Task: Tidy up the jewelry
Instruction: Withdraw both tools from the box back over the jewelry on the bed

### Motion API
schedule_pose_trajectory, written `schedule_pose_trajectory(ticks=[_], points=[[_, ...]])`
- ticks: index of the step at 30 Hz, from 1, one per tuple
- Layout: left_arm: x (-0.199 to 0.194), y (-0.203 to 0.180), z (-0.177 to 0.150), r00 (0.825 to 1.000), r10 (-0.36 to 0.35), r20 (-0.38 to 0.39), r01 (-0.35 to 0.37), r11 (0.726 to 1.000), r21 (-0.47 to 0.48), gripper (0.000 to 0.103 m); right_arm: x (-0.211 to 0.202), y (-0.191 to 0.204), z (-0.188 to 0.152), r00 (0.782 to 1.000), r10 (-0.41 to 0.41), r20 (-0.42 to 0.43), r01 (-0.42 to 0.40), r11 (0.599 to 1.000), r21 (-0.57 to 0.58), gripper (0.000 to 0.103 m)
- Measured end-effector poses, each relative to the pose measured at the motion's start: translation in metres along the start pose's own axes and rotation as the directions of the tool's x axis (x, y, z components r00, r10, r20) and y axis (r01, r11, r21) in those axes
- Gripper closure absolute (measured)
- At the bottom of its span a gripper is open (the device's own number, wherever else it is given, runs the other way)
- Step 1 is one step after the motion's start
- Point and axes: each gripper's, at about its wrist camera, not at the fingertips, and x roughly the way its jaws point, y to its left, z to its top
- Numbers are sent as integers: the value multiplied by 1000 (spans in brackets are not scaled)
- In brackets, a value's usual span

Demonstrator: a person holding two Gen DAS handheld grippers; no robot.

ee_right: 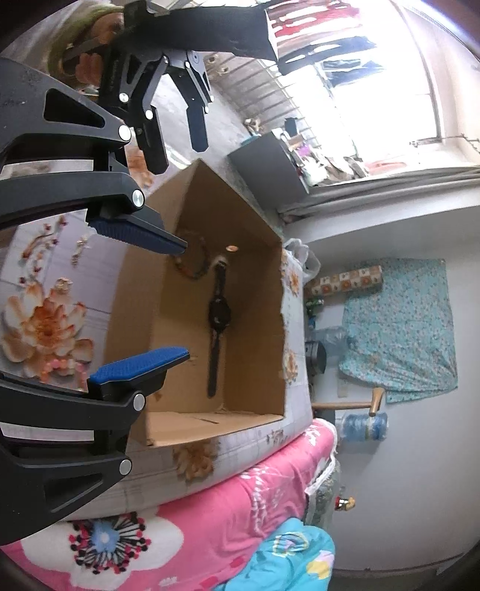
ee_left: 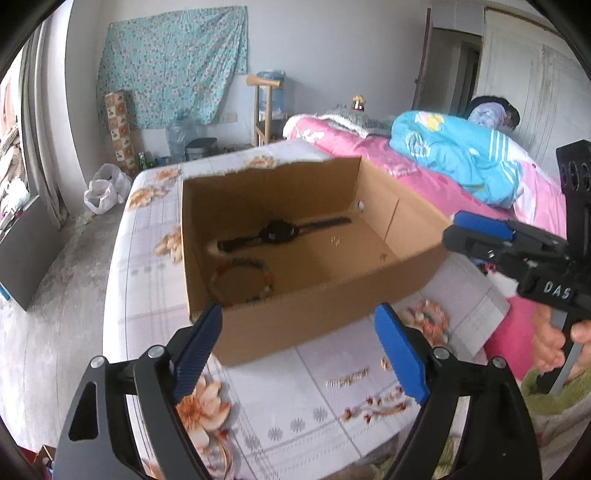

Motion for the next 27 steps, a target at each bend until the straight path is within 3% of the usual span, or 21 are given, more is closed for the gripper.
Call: schedule_pose_trajectory(ticks=[7, 16, 27], points=[[19, 0, -31, 996, 19, -83, -20, 1000, -5, 18, 5, 1, -33, 994, 3, -112, -5, 1000, -13, 52], [56, -6, -60, 981, -6, -192, 6, 1000, -2, 18, 35, 7, -80, 960, 22, -279, -3, 998, 66, 52], [83, -10, -71, 971, 29, -239, -21, 999, 38, 18, 57, 17, -92, 941, -8, -338, 26, 998, 48, 61]])
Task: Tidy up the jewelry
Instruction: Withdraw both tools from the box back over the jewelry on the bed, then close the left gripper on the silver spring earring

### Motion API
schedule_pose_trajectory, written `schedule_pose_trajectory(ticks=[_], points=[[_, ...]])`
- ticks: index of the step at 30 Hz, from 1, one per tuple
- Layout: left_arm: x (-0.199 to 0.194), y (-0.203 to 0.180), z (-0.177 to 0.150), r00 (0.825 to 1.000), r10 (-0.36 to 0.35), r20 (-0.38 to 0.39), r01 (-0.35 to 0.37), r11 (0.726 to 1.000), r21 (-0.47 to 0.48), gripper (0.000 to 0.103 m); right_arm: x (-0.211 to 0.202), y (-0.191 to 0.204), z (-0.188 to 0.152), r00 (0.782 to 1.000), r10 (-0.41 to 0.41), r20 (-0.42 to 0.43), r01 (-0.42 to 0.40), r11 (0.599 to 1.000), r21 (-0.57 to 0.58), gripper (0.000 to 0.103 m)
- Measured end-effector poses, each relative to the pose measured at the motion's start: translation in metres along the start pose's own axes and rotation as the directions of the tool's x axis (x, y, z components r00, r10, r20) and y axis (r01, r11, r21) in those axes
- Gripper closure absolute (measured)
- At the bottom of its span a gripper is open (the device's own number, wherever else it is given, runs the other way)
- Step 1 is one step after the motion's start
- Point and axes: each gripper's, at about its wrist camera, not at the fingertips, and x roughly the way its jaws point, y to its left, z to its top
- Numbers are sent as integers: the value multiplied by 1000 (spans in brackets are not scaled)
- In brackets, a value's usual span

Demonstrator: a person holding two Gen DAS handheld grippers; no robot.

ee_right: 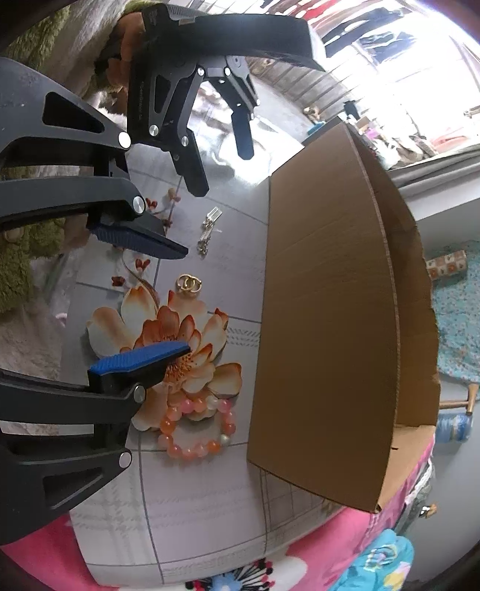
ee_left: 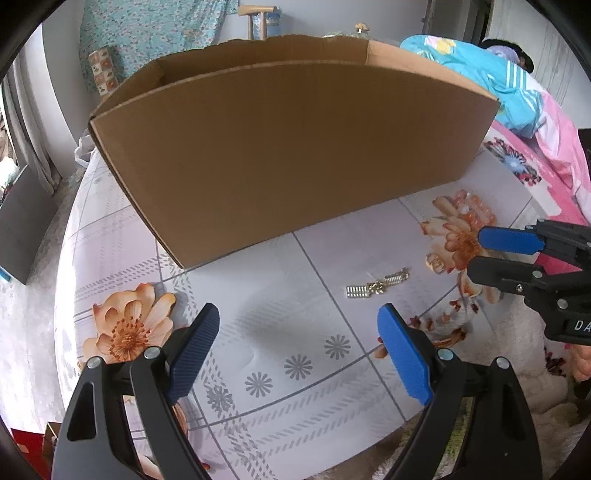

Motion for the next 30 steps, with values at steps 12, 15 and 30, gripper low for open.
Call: schedule_pose_trajectory(ticks=[12, 15, 30], points=[[-2, -13, 2, 996, -53, 78, 48, 997, 61, 27, 21, 20, -6, 1000, 0, -26, 0, 1000, 21, 64], [1, -21, 3, 996, -54, 76, 45, 992, 120, 41, 22, 21, -9, 1000, 2, -27, -1, 1000, 30, 64], [17, -46, 13, 995, -100, 22, 91, 962, 256, 85, 23, 0, -7, 1000, 21, -15, -20, 997, 68, 64]])
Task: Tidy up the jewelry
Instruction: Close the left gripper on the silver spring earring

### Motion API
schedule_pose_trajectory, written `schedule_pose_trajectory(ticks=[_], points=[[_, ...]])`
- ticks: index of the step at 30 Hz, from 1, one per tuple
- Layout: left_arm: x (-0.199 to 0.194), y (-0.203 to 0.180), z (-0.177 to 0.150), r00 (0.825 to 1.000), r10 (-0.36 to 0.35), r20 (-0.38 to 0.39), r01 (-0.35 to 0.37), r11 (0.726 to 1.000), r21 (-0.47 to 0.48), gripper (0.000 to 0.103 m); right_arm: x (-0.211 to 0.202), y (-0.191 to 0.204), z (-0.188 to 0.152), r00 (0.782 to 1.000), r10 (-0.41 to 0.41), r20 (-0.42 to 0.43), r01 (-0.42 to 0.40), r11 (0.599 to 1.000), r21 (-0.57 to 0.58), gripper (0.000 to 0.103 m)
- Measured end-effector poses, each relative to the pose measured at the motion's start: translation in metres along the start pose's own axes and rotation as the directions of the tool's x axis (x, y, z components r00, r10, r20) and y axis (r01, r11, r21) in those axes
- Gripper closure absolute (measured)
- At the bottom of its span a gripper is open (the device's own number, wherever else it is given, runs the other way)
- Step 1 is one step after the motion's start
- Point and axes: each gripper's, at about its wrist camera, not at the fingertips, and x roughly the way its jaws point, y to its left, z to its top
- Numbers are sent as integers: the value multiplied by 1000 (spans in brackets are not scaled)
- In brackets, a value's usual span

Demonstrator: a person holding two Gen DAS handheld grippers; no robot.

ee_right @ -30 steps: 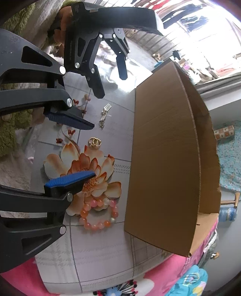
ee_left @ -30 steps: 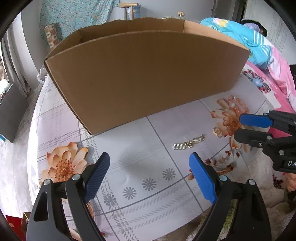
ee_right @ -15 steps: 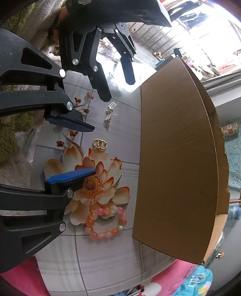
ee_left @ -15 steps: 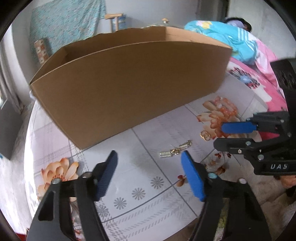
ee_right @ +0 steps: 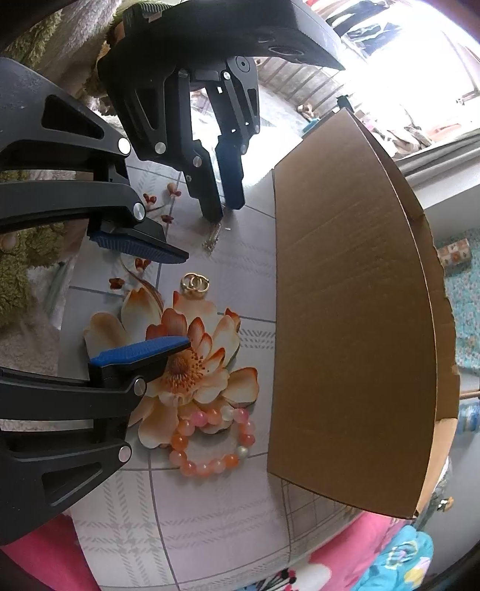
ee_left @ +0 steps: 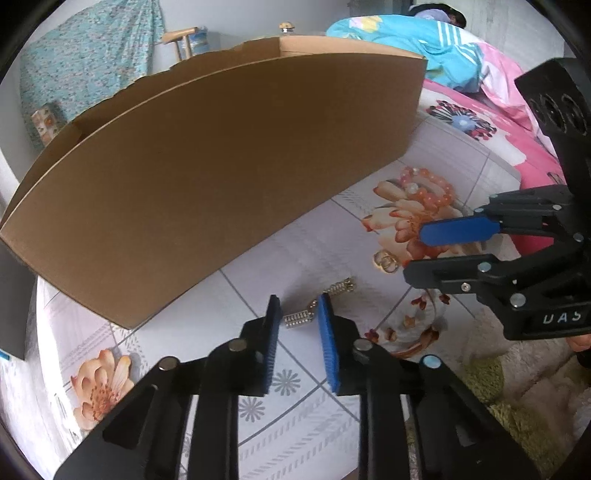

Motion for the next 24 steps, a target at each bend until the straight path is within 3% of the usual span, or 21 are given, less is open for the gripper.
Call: schedule_pose_trajectory(ticks=[8, 24], points=[[-1, -1, -2, 1000, -7, -5, 7, 1000, -2, 89, -6, -14, 3, 1000, 6, 6, -6, 1000, 21, 64], [-34, 41, -16, 998, 17, 52, -6, 976, -216, 89, -13, -22, 2, 999, 26, 27, -26, 1000, 3, 64]])
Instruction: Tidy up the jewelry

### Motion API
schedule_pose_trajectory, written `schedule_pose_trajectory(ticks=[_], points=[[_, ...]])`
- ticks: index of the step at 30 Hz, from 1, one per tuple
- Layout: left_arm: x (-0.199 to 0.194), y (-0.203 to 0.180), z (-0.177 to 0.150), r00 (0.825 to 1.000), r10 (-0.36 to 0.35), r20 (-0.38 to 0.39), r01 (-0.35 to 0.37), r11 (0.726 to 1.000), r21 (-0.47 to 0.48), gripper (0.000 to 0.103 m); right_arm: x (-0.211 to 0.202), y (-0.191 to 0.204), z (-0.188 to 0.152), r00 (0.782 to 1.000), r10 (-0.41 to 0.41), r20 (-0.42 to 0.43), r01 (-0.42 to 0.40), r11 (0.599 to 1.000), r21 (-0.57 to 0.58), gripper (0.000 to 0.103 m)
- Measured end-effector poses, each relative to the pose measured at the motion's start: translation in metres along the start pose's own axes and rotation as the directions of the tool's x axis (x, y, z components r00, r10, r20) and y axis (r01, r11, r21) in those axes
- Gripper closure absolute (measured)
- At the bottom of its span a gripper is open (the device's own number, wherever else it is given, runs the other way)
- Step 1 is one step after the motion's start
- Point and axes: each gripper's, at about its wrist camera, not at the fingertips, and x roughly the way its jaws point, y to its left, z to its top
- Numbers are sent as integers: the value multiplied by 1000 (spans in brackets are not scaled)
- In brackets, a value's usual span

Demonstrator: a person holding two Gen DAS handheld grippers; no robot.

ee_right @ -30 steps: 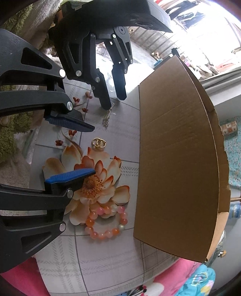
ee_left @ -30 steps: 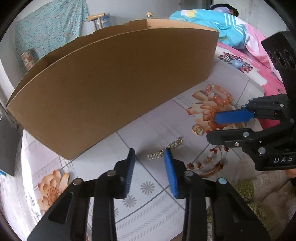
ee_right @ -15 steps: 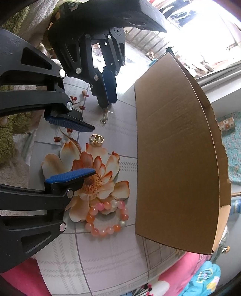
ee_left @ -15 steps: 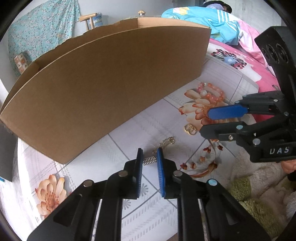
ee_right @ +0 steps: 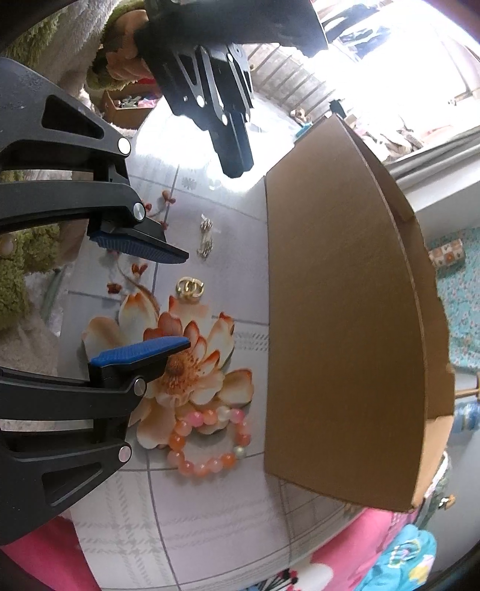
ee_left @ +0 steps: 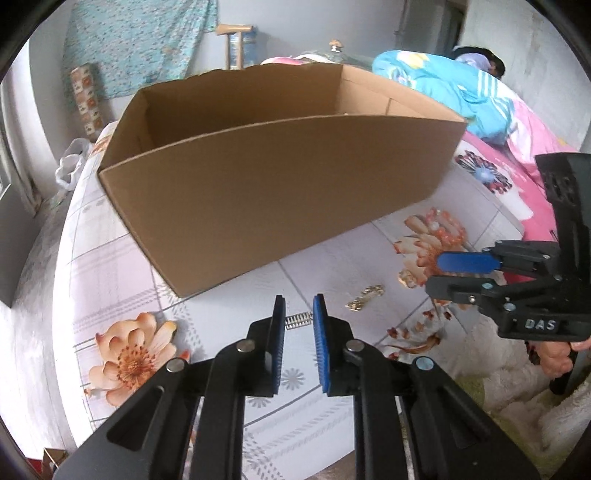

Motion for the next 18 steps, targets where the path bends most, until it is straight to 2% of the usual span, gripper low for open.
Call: schedule_pose_trajectory(ticks=[3, 7, 14, 18], points=[[3, 4, -3, 1000, 0, -11, 0, 1000, -20, 89, 0, 4, -2, 1000, -11, 7, 11, 999, -38, 65], [5, 5, -6, 1000, -3, -16, 3, 1000, -21, 89, 4, 6, -3, 999, -33, -8, 32, 997, -69, 74], [8, 4, -8, 1000, -1, -20, 1, 1000, -16, 89, 12, 12, 3, 997, -69, -14, 67, 988, -140, 75], [9, 6, -9, 1000, -2, -20, 1, 1000, -21, 89, 19, 20, 5, 995, -100, -18, 96, 982, -160, 80]])
